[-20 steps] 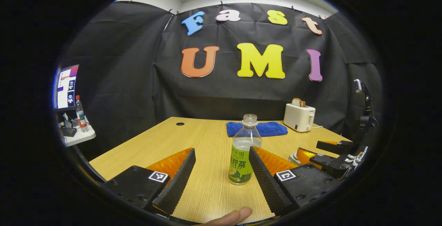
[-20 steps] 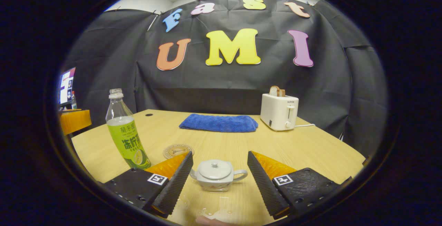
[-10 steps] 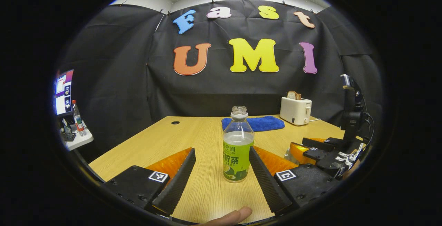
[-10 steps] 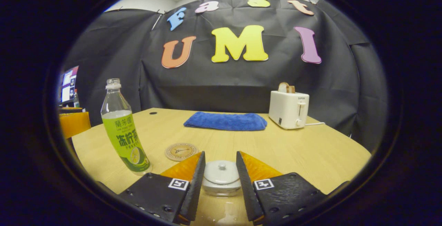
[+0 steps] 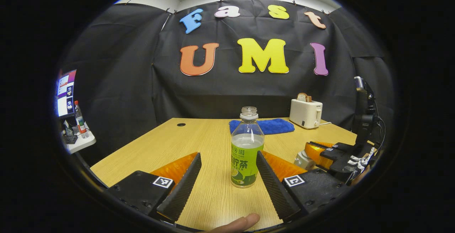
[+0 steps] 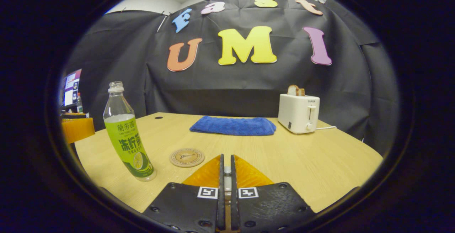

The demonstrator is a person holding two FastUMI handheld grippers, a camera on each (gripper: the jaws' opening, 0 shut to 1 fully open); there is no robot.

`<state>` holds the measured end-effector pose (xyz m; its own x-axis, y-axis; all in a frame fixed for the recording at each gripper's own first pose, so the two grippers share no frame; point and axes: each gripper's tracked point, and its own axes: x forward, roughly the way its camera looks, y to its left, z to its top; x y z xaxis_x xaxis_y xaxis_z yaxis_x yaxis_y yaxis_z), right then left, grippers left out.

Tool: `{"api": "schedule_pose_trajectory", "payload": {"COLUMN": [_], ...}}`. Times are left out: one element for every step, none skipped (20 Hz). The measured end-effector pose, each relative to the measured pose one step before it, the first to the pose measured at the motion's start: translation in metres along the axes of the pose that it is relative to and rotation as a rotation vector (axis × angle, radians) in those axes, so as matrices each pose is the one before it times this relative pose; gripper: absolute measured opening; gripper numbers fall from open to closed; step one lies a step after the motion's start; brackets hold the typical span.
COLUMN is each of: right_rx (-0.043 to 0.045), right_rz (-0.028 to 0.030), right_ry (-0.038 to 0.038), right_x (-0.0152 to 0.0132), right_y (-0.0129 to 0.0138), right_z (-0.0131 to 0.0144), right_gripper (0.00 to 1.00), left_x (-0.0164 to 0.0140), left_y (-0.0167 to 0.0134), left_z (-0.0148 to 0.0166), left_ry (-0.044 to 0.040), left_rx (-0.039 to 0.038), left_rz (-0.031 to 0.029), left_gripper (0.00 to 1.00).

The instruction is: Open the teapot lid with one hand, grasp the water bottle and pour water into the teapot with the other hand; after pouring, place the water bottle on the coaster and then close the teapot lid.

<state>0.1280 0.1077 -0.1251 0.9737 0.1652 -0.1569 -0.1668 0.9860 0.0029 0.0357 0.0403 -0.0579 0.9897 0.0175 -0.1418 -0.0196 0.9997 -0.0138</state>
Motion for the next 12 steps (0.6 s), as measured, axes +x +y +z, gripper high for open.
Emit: {"api": "schedule_pose_trajectory", "payload": {"right_rx": [-0.01087,-0.01159,0.00091,0.01157,0.01220,0.01069,0.01493,0.00651,0.00124,-0.00479,-0.00682,-0.00844], "right_rz": [-0.00632,-0.00031,0.00169,0.00106,0.00251,0.01457,0.01133,0.00696,0.01356,0.01151,0.00521,0.00466], "right_ry": [-0.00684,-0.00102,-0.00714,-0.00052,-0.00140,-0.00311,-0.00134,-0.00764,-0.01565,-0.01581,-0.01831,-0.01105], "right_x": [0.00058,0.00062,-0.00005,0.00014,0.00015,-0.00058,-0.00064,-0.00210,-0.00331,-0.00339,-0.00306,-0.00373], "right_y": [0.00063,-0.00018,0.00025,-0.00091,-0.00011,0.00239,0.00236,-0.00047,0.00275,0.00211,-0.00072,-0.00122], "right_z": [0.00129,-0.00015,-0.00001,0.00121,0.00091,0.00366,0.00280,0.00559,0.00695,0.00809,0.00690,0.00730], "right_gripper": [0.01,0.01,0.01,0.01,0.01,0.01,0.00,0.00,0.00,0.00,0.00,0.00], "left_x": [0.00122,0.00143,0.00114,0.00155,0.00019,0.00057,0.00146,0.00173,0.00198,0.00097,0.00154,0.00210], "left_y": [0.00022,-0.00019,-0.00031,-0.00071,-0.00059,-0.00062,-0.00130,-0.00191,-0.00162,-0.00144,-0.00170,-0.00294], "left_z": [-0.00133,-0.00133,-0.00222,-0.00091,0.00013,-0.00048,-0.00191,-0.00157,-0.00176,-0.00133,-0.00189,-0.00199], "left_ry": [0.00182,0.00295,0.00198,-0.00013,-0.00202,-0.00294,-0.00118,-0.00411,-0.00095,-0.00133,-0.00167,-0.00197], "left_rx": [0.00311,0.00139,-0.00116,-0.00511,-0.00598,-0.00299,0.00112,0.00182,0.00351,0.00402,0.00392,0.00415], "left_rz": [0.00210,0.00190,-0.00055,-0.00337,-0.00467,-0.00379,-0.00130,-0.00421,-0.00554,-0.00329,-0.00375,-0.00646], "left_gripper": [0.97,0.97,0.97,0.97,0.98,0.97,0.97,0.98,0.97,0.98,0.98,0.98]}}
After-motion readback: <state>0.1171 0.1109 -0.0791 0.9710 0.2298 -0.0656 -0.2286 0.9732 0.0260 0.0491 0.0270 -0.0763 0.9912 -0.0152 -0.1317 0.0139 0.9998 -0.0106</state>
